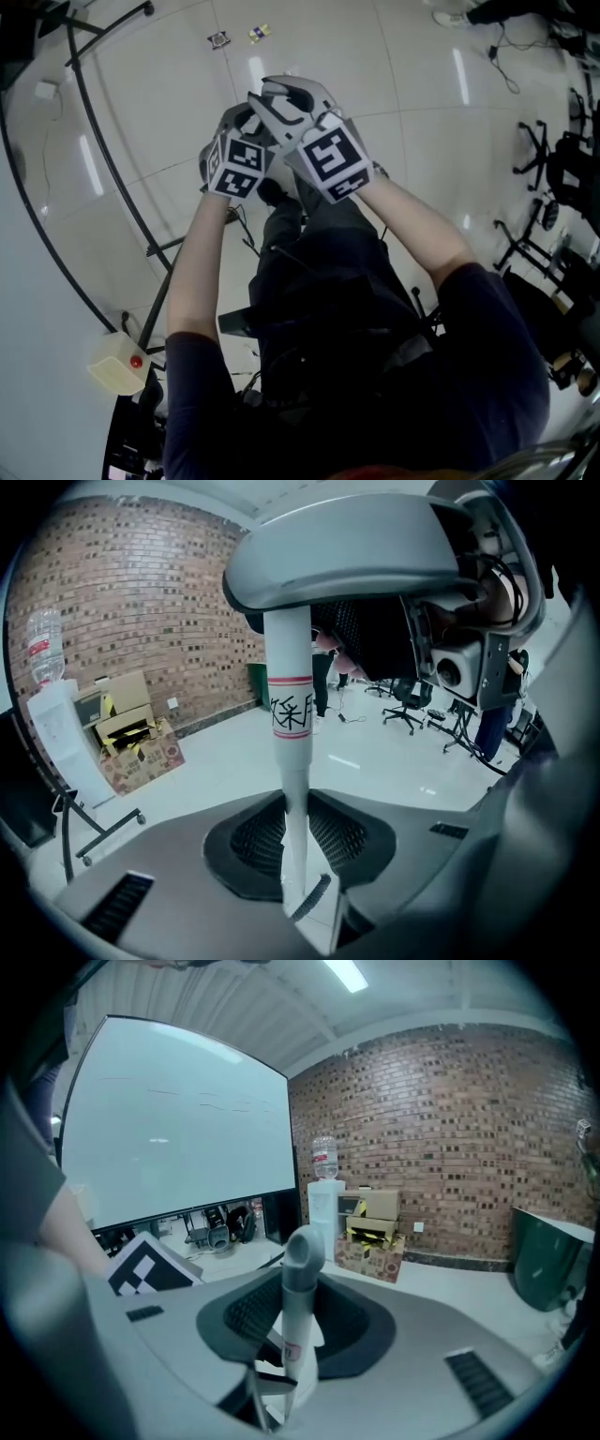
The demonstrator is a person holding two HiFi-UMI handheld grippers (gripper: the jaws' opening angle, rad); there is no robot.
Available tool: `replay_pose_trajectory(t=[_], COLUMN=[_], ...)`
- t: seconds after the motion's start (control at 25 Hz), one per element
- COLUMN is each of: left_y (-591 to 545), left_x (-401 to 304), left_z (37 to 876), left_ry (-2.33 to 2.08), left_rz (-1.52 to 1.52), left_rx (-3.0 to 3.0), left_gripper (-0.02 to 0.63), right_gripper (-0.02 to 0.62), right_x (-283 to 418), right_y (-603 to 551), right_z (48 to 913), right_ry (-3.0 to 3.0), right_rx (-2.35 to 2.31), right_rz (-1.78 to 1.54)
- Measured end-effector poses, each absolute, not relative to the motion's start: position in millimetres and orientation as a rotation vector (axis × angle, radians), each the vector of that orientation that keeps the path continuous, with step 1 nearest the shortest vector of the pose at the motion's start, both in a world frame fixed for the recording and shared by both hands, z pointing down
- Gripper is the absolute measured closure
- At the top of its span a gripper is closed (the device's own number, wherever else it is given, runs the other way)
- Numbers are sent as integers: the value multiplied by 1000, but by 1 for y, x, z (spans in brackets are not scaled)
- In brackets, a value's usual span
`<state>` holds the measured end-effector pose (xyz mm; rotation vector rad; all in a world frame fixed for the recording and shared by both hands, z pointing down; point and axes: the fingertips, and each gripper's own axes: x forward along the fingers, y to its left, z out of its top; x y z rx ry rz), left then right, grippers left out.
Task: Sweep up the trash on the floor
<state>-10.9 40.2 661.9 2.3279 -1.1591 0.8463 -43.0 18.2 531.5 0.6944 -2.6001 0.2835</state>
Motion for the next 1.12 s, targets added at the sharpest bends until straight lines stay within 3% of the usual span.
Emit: replay_pose_trajectory(t=[1.12], left_y=[-136], left_x=[-1], left_z=[692], left_ry=[-1288], left_rz=[970], left_rx=[2218], left_gripper=[517], right_gripper=[471], right_x=[-25], right_y=[-184], right_z=[566], right_ry=[-2672], right_rx=[651], right_rz=[493])
